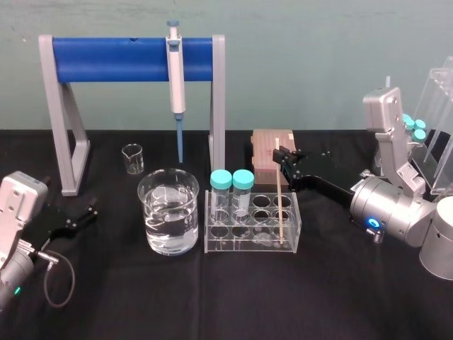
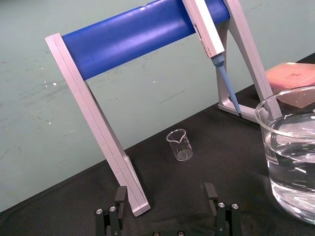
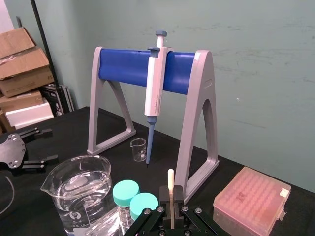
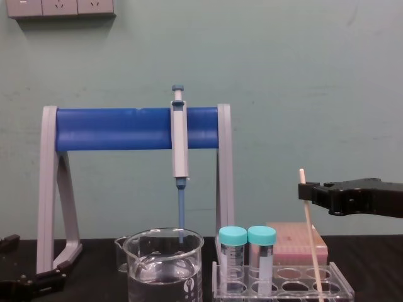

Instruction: Hold the thermometer with one hand and immerse one end into the beaker, then reinsert it into the test tube rack.

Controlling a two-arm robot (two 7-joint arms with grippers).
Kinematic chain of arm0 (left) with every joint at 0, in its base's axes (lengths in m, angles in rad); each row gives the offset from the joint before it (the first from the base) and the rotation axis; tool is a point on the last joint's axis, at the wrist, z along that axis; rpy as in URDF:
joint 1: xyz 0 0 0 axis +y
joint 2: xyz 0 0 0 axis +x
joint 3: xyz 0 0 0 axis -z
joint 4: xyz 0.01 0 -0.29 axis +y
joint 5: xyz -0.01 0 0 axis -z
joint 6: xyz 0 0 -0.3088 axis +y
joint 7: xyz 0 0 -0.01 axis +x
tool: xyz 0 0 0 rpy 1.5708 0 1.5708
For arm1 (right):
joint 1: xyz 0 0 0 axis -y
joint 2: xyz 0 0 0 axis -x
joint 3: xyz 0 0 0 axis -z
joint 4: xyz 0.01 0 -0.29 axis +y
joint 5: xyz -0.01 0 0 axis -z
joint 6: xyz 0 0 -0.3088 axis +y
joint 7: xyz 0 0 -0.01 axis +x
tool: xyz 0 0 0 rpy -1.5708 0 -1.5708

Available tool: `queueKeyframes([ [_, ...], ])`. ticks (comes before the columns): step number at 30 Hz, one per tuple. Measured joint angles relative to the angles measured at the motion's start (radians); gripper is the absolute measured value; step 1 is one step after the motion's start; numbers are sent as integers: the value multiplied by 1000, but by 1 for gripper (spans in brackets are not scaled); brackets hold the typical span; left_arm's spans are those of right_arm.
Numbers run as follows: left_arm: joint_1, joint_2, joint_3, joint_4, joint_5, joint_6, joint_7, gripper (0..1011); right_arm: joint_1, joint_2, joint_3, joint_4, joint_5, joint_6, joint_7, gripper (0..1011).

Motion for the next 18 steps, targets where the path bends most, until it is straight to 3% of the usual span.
queueKeyframes([
  [4,0,0,0,0,0,0,0,1004,0,0,0,0,0,0,0,59],
  [18,0,0,0,0,0,0,0,1004,0,0,0,-1,1,0,-1,474],
])
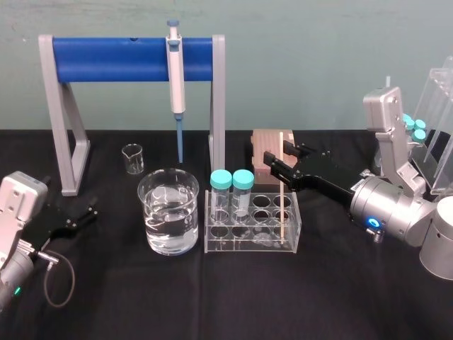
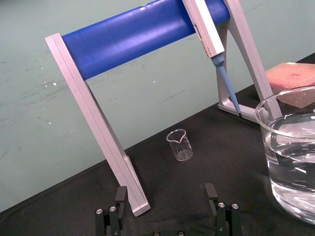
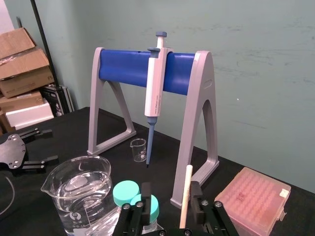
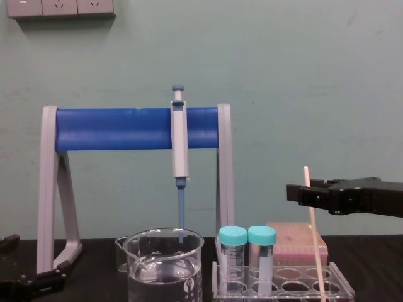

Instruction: Hold the thermometer with one hand and immerse one end into the beaker, then reinsert it into the test tube rack.

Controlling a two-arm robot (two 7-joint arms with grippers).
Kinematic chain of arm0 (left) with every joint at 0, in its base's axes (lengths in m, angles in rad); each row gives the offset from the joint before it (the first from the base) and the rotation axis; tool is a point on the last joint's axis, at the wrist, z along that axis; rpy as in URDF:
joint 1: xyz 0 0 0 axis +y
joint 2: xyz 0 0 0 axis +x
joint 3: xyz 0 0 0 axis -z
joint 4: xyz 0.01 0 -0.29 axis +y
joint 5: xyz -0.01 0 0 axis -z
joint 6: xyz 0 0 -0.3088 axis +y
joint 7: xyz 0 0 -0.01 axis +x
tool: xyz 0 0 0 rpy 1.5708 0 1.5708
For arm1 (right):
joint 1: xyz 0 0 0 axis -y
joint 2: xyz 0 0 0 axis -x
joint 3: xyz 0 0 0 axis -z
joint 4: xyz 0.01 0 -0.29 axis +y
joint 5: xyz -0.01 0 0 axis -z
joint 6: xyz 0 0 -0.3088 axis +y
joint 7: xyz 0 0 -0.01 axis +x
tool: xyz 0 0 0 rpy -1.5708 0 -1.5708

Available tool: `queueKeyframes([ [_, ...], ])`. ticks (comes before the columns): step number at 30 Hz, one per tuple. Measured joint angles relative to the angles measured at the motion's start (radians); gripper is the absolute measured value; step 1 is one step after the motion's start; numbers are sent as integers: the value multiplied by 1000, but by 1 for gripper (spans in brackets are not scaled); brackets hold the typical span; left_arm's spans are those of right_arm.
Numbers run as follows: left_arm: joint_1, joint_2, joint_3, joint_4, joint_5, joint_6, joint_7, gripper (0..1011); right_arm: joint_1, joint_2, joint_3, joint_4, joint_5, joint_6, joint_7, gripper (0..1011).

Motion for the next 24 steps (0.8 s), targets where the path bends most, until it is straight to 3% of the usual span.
queueKeyframes([
  [1,0,0,0,0,0,0,0,1004,0,0,0,0,0,0,0,536],
  [17,0,0,0,0,0,0,0,1004,0,0,0,0,1,0,0,992],
  [24,0,0,0,0,0,0,0,1004,0,0,0,0,1,0,0,1002],
])
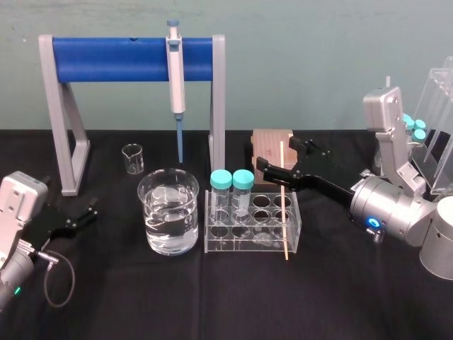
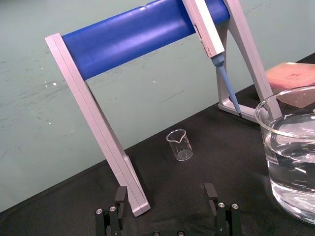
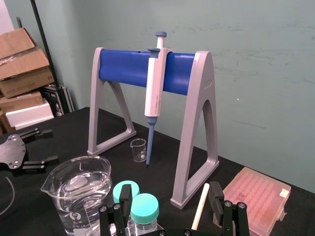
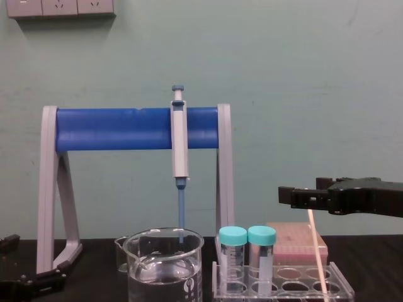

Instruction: Hold the thermometer with one hand and immerse one end into the beaker, then reinsert it into the test tube rack.

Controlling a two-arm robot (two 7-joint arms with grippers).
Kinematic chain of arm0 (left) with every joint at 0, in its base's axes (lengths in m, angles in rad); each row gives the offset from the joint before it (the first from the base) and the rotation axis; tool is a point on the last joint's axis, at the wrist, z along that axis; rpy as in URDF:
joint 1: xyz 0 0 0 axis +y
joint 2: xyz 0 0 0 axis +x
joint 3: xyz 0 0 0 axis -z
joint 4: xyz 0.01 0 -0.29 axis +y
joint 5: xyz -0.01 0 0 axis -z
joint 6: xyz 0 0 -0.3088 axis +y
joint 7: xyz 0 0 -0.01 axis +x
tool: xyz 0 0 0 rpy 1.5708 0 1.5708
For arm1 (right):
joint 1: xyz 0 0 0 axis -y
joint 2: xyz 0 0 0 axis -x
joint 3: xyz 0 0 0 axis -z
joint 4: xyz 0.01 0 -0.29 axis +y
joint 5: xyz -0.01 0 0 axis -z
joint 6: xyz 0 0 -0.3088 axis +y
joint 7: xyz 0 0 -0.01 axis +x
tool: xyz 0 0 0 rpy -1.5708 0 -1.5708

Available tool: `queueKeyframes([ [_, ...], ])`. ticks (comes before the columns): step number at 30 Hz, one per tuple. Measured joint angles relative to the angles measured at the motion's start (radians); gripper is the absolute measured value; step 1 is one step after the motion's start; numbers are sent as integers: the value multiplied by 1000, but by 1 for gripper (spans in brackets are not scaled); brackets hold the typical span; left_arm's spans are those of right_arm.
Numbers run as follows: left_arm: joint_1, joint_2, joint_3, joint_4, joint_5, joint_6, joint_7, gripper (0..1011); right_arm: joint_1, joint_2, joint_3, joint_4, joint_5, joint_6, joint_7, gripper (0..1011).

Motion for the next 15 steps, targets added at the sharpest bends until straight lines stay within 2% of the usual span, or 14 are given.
queueKeyframes([
  [7,0,0,0,0,0,0,0,1004,1,-1,0,0,0,-1,0,1003],
  [12,0,0,0,0,0,0,0,1004,28,-49,14,-16,-15,-58,-38,1002],
  [15,0,0,0,0,0,0,0,1004,39,-84,26,-21,-45,-102,-84,1003],
])
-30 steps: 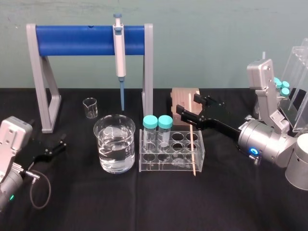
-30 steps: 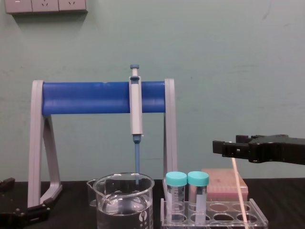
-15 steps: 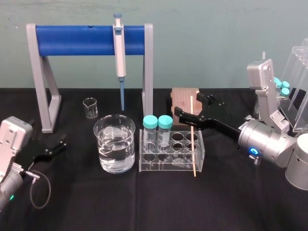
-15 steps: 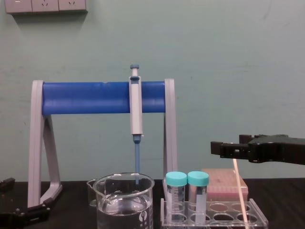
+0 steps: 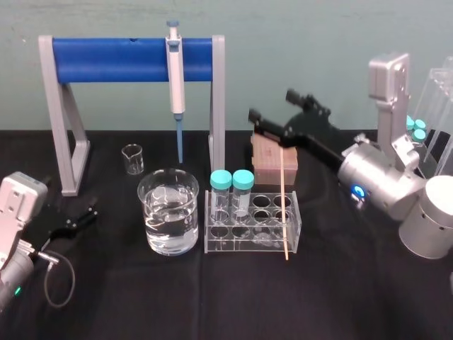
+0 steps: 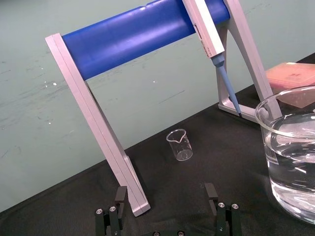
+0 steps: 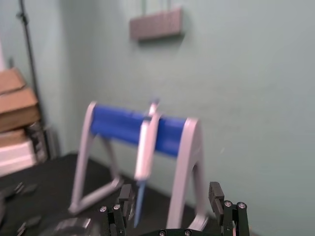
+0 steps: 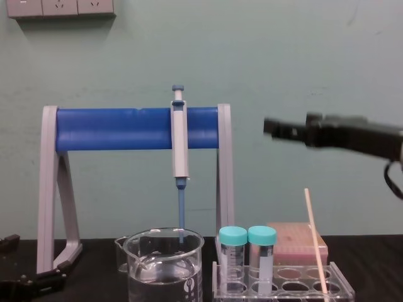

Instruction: Hold the thermometer with one hand and immerse one end into the beaker, then reinsert it into the test tube rack.

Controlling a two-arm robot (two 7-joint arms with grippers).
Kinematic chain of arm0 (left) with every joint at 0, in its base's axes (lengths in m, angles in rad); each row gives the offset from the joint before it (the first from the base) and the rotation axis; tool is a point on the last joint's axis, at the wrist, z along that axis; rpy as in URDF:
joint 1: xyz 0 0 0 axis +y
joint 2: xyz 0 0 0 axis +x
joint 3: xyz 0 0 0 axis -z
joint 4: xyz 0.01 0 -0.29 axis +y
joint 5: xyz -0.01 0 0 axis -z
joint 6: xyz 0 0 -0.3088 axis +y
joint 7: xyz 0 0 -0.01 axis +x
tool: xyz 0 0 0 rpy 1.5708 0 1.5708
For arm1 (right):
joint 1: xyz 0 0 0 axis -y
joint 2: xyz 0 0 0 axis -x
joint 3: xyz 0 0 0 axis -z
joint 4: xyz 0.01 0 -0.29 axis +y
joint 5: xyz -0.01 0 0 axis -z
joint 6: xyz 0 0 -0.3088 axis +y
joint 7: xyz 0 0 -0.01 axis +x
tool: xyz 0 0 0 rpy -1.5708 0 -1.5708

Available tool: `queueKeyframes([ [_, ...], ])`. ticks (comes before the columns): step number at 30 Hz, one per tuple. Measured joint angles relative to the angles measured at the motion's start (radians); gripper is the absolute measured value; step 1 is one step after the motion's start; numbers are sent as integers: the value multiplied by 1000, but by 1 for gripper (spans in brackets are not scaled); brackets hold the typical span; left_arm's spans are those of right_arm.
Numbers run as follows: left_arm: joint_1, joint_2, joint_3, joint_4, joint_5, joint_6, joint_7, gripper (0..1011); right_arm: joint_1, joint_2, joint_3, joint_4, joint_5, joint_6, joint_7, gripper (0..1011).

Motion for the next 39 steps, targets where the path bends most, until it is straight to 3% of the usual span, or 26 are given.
queueKeyframes([
  [4,0,0,0,0,0,0,0,1004,4,-61,19,4,-82,-67,-128,1002],
  [8,0,0,0,0,0,0,0,1004,-6,-97,40,11,-142,-71,-247,1002],
  [11,0,0,0,0,0,0,0,1004,-26,-132,71,20,-194,-15,-382,1002],
  [15,0,0,0,0,0,0,0,1004,-42,-157,102,43,-211,40,-461,1002],
  [19,0,0,0,0,0,0,0,1004,-50,-168,118,86,-216,62,-478,1002],
  [26,0,0,0,0,0,0,0,1004,-49,-184,128,173,-207,76,-433,1003],
  [39,0,0,0,0,0,0,0,1004,-47,-185,128,177,-204,77,-425,1002],
])
